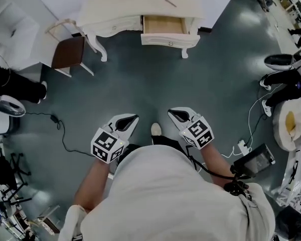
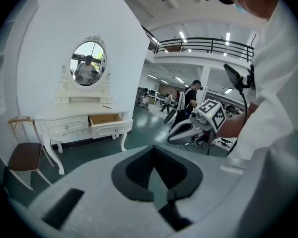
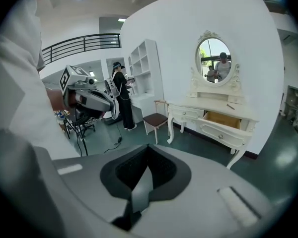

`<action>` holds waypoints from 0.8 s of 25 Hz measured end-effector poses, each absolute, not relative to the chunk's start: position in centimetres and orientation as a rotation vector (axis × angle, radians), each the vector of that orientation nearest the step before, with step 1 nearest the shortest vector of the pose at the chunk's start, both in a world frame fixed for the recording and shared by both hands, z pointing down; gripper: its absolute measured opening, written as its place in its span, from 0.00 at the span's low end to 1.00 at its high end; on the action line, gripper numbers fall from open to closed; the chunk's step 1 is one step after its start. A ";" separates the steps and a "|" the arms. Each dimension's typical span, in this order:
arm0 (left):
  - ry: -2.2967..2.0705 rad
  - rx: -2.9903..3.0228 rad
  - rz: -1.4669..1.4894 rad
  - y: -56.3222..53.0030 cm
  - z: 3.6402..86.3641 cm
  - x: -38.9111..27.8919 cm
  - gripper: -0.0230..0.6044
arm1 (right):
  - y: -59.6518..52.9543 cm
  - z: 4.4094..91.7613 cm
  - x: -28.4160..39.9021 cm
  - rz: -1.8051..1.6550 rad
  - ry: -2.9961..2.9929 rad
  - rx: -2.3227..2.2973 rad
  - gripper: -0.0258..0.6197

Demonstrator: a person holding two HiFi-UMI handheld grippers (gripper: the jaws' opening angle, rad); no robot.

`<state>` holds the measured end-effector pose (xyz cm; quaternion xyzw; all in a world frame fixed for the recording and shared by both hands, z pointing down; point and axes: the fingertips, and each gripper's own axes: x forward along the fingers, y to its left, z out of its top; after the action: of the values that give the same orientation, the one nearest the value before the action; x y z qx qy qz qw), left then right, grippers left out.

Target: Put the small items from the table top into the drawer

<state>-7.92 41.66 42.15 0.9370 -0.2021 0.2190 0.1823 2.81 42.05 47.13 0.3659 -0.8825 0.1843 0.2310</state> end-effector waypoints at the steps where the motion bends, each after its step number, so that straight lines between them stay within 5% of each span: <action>1: -0.579 2.644 0.616 40.8 41.9 -7.2 0.04 | 41.0 47.1 3.6 0.503 -2.433 1.007 0.04; 20: -0.365 2.696 0.634 17.3 44.1 -5.0 0.07 | 18.1 49.5 9.3 0.548 -2.255 1.278 0.10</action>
<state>-4.96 17.34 44.11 0.9505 -0.1287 0.2235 0.1732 9.28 18.12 49.46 0.4677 -0.8255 0.2006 0.2440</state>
